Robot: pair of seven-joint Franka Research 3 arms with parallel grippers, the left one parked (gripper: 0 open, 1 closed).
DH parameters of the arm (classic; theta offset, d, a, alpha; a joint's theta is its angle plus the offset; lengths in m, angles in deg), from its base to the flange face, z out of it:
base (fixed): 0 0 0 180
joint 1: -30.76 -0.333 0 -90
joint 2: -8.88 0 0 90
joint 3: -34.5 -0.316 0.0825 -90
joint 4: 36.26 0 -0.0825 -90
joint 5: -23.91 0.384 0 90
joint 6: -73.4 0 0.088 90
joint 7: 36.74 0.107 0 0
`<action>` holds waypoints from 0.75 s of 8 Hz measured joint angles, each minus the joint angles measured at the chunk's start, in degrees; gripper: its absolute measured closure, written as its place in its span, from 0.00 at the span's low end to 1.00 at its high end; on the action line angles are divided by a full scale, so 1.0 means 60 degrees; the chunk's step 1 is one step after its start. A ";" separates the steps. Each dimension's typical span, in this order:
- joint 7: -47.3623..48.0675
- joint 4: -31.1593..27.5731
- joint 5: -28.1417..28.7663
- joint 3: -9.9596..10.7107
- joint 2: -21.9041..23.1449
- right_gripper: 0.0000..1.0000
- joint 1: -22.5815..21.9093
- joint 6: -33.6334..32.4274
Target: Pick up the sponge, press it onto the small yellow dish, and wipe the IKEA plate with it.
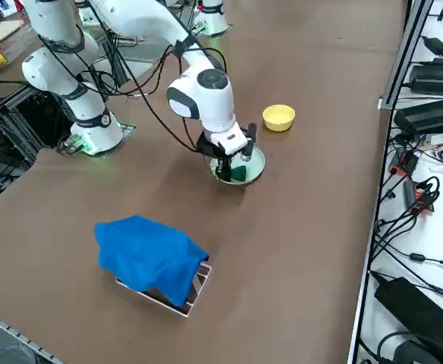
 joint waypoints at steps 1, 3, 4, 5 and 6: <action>-0.0005 0.0332 -0.0004 -0.0065 -0.0240 0.89 -0.0012 -0.0021; 0.0003 0.0877 -0.0009 -0.0145 -0.0568 0.89 -0.0210 -0.0078; 0.0117 0.1017 -0.0003 -0.0148 -0.0645 0.89 -0.0389 -0.0101; 0.0337 0.1074 -0.0001 -0.0153 -0.0679 0.89 -0.0569 -0.0107; 0.0641 0.1093 -0.0001 -0.0154 -0.0693 0.89 -0.0763 -0.0110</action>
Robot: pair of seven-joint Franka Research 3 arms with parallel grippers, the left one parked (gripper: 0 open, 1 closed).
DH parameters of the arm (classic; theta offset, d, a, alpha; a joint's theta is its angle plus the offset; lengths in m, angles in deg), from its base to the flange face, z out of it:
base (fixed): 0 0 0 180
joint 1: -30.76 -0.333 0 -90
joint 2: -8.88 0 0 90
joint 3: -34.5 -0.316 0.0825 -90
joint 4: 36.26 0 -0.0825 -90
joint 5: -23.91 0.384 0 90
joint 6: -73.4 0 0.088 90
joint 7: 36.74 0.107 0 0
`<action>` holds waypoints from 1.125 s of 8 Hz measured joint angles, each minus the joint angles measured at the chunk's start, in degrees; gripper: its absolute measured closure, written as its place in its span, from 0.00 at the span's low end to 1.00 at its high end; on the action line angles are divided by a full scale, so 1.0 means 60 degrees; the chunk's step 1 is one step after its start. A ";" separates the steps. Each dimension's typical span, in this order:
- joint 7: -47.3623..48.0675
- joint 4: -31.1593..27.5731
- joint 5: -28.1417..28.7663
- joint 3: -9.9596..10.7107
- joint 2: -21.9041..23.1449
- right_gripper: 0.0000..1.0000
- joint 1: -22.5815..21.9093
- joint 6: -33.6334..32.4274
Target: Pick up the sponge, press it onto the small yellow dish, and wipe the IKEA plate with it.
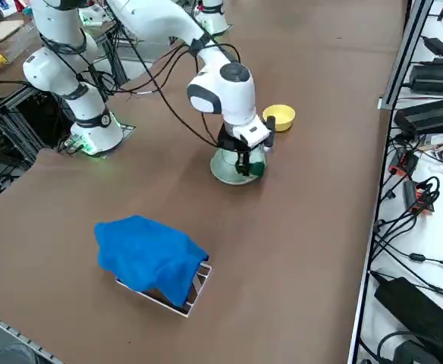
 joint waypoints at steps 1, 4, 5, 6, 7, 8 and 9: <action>0.0358 0.0002 0.0000 -0.0004 -0.0004 0.89 -0.0188 -0.0002; 0.1426 0.0060 0.0000 -0.0010 0.0000 0.89 -0.0751 -0.0254; 0.1643 0.0110 0.0000 -0.0010 0.0005 0.89 -0.0849 -0.0477; 0.1757 0.0127 0.0004 -0.0010 0.0037 0.89 -0.0896 -0.0714; 0.1813 0.0124 0.0005 -0.0010 0.0096 0.89 -0.0909 -0.0927; 0.1843 0.0114 0.0007 -0.0010 0.0199 0.89 -0.0910 -0.1167; 0.1851 0.0047 0.0009 -0.0010 0.0361 0.89 -0.0910 -0.1373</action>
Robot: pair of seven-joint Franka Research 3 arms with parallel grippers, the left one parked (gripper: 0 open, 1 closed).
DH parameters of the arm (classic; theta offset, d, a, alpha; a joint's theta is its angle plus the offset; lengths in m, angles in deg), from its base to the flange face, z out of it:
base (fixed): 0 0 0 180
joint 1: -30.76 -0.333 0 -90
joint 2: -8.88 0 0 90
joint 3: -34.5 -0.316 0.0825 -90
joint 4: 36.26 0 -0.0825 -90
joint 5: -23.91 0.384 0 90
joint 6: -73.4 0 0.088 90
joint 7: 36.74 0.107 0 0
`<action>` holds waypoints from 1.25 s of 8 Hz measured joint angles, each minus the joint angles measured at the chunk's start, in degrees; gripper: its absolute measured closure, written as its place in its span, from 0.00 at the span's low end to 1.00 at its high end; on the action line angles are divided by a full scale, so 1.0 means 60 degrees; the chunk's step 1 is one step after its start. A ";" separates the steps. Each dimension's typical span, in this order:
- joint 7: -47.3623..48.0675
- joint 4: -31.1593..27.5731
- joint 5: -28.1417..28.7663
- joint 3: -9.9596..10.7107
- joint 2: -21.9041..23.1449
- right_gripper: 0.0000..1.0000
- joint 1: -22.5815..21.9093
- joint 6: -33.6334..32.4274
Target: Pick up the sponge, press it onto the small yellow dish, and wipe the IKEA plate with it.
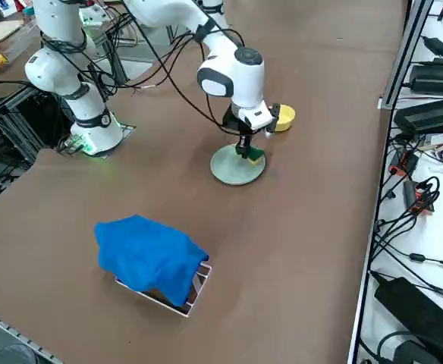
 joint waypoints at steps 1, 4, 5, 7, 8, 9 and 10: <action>0.0004 -0.0148 0.0003 0.0000 0.0190 0.89 -0.0001 -0.0115; 0.0006 -0.0890 0.0006 -0.0001 0.0569 0.89 -0.0007 -0.0041; 0.0006 -0.1128 0.0006 -0.0001 0.0588 0.89 -0.0007 0.0170; 0.0003 -0.1338 0.0006 0.0022 0.0599 0.89 0.0009 0.0399; -0.0083 -0.1374 0.0006 0.0072 0.0618 0.89 0.0060 0.0398; -0.0363 -0.1419 0.0006 0.0116 0.0633 0.89 0.0215 0.0398; -0.0818 -0.1457 0.0006 0.0136 0.0642 0.89 0.0496 0.0397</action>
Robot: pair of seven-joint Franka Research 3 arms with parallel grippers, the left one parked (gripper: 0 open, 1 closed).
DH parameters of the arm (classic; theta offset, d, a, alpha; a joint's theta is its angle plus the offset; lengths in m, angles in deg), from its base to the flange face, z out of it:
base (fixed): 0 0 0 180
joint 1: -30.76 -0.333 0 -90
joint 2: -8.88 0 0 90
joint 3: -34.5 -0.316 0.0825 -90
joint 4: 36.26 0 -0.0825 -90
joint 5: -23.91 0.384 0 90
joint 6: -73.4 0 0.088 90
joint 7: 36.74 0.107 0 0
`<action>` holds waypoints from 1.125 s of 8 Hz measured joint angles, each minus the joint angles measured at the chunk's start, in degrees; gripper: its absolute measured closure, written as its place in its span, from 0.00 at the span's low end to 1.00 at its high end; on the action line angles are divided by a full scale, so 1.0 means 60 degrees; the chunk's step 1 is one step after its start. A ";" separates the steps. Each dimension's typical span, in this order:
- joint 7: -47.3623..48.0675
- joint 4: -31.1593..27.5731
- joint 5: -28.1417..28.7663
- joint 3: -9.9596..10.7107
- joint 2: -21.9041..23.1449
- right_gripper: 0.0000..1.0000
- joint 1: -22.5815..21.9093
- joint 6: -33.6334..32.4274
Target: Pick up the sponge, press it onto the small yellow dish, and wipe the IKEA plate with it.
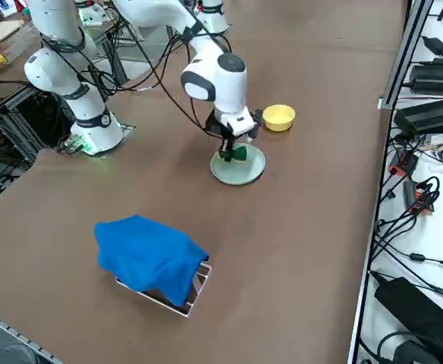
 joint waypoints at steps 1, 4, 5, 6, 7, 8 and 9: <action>-0.0486 -0.0007 0.0000 0.0021 0.0012 0.89 0.0314 -0.0003; -0.1037 0.0065 -0.0027 0.0031 -0.0027 0.89 0.0677 0.0032; -0.1141 0.0234 -0.0036 0.0028 -0.0118 0.89 0.0676 0.0060; -0.1280 0.0542 -0.0036 0.0029 -0.0301 0.89 0.0679 0.0078; -0.1340 0.0906 -0.0036 0.0029 -0.0525 0.89 0.0679 0.0091; -0.1369 0.1230 -0.0036 0.0028 -0.0731 0.89 0.0678 0.0093; -0.1377 0.1452 -0.0036 0.0025 -0.0907 0.89 0.0674 0.0094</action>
